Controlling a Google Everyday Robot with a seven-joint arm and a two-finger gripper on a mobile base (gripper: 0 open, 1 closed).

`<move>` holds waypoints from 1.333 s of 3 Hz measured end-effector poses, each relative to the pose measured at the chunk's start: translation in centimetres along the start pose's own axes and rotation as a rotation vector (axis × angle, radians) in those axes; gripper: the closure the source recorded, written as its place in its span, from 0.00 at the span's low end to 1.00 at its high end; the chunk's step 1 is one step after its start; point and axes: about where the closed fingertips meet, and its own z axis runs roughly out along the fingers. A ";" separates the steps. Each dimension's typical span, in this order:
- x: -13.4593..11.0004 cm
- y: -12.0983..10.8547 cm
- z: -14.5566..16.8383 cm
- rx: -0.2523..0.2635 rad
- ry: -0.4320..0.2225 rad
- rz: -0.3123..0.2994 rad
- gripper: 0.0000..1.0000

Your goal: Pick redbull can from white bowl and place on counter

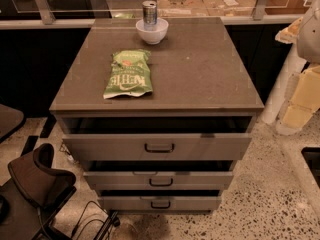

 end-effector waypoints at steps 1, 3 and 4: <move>-0.1 -0.2 -0.1 0.008 -0.008 0.001 0.00; 0.3 -4.5 0.2 0.113 -0.236 0.130 0.00; 0.0 -6.7 2.0 0.160 -0.452 0.212 0.00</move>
Offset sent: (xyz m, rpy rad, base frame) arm 0.0424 -0.0089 0.0278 0.1531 -0.1642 -0.0169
